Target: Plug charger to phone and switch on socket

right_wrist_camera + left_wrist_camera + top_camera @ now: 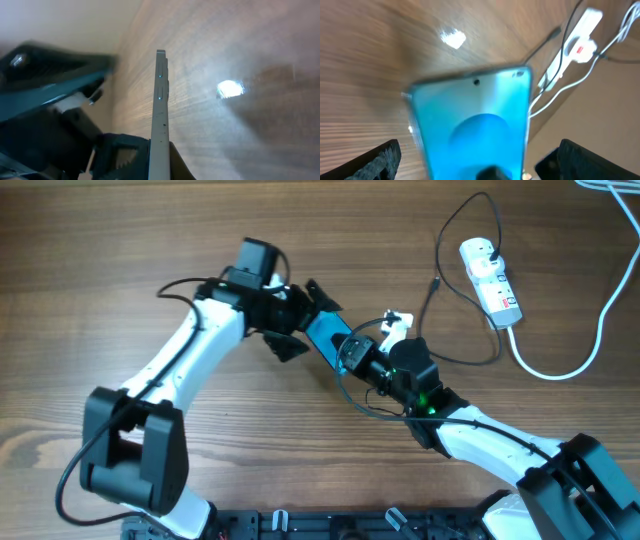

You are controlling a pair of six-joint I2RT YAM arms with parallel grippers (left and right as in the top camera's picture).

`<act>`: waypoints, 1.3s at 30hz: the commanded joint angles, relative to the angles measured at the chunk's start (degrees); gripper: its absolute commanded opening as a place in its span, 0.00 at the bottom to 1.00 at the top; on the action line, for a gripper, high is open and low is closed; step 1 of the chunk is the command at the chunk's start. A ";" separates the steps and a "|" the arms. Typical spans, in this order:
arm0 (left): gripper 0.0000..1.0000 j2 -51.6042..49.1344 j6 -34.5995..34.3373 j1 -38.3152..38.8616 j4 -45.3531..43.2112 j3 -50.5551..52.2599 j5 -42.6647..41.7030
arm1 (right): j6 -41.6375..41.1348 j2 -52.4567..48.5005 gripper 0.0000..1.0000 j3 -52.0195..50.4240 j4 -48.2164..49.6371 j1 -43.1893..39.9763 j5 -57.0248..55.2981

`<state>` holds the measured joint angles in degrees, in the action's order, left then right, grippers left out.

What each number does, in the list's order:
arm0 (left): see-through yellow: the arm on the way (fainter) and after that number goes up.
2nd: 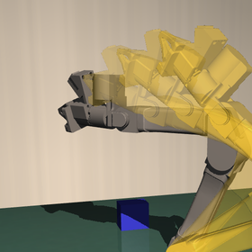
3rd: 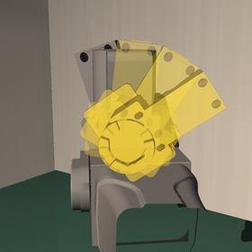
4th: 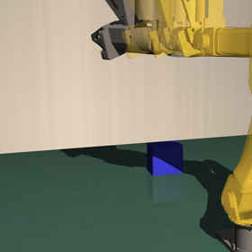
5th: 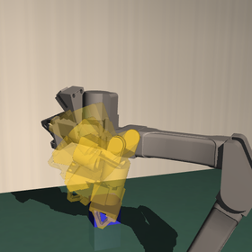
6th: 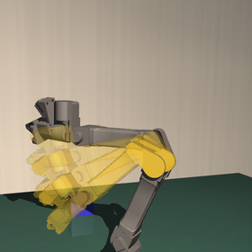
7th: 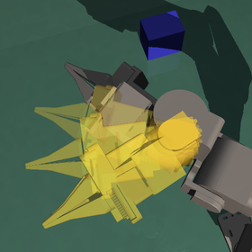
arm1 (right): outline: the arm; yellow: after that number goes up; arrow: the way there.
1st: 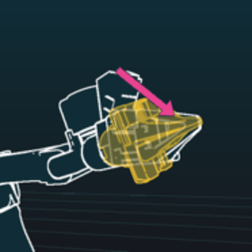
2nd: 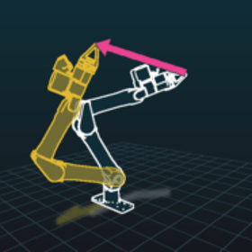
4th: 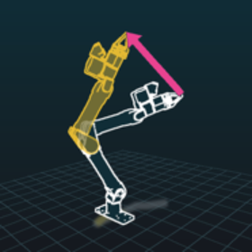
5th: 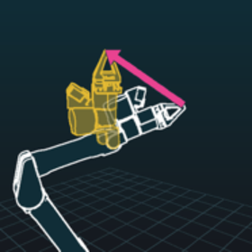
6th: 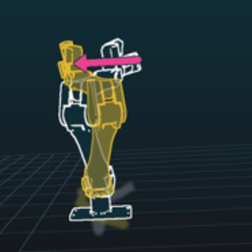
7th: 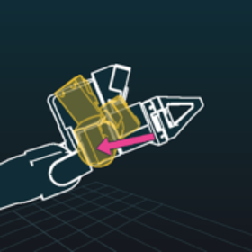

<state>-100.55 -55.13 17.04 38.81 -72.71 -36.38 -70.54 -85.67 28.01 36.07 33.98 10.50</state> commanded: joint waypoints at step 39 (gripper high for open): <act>0.67 20.20 -5.53 -0.63 8.76 6.69 5.75 | -48.17 -0.26 0.04 1.22 17.14 0.09 17.81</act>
<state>-81.08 -56.05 16.05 50.72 -68.75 -31.16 -118.30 -86.04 28.12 52.18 33.98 29.71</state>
